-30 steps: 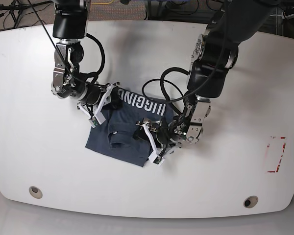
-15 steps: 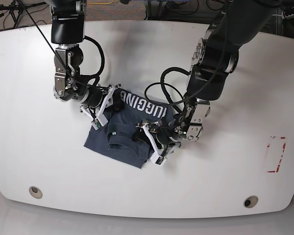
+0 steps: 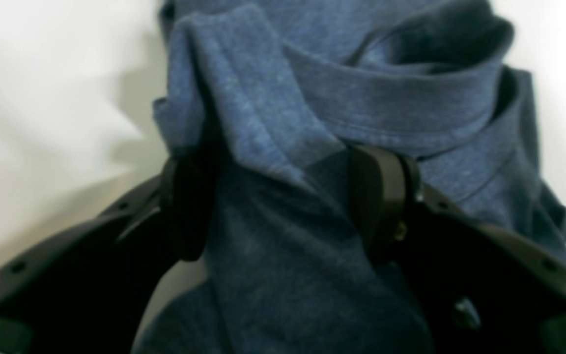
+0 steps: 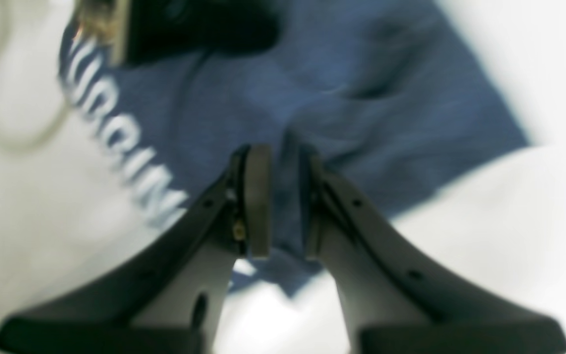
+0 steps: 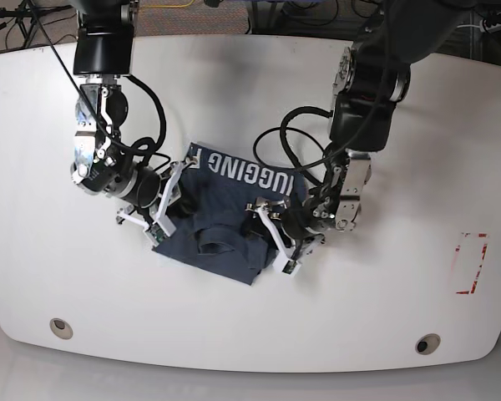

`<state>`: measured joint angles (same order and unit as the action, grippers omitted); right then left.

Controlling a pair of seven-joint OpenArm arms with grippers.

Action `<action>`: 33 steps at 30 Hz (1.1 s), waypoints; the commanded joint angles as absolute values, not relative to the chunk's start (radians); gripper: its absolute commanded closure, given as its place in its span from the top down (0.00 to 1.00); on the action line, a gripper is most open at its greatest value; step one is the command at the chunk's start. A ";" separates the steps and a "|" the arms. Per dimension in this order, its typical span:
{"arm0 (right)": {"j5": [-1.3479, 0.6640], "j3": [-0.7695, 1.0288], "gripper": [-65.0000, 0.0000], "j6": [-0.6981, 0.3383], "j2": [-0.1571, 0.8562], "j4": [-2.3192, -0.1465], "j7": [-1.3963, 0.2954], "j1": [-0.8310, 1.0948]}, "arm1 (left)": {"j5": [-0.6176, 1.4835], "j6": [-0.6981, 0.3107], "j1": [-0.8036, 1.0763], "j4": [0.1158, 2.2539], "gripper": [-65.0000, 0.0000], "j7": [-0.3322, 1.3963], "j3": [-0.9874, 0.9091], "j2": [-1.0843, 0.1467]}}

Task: Fold the T-shirt properly
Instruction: 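Grasp the bundle's lower edge with both grippers, then lift the bundle with both grippers and carry it toward the left arm's side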

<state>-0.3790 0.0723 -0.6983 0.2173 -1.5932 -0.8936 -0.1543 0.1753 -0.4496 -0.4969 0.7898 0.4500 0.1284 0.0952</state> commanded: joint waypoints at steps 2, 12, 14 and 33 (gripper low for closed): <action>-0.374 0.076 0.16 -0.698 0.243 -1.527 -0.874 -0.234 | 0.202 -0.446 -0.510 0.900 0.62 0.501 0.124 0.088; -0.225 0.070 0.16 -0.698 0.248 -1.214 -0.668 -0.397 | 0.236 -0.446 -0.470 1.063 0.62 0.659 0.117 0.077; -0.209 0.068 0.16 -0.698 0.245 -1.164 -0.638 -0.418 | 0.259 -0.446 -0.447 1.113 0.62 0.682 0.117 0.064; -0.082 0.068 0.16 -0.698 0.165 -0.812 -0.289 -0.512 | 0.344 -0.446 -0.232 1.561 0.61 0.828 0.117 -0.056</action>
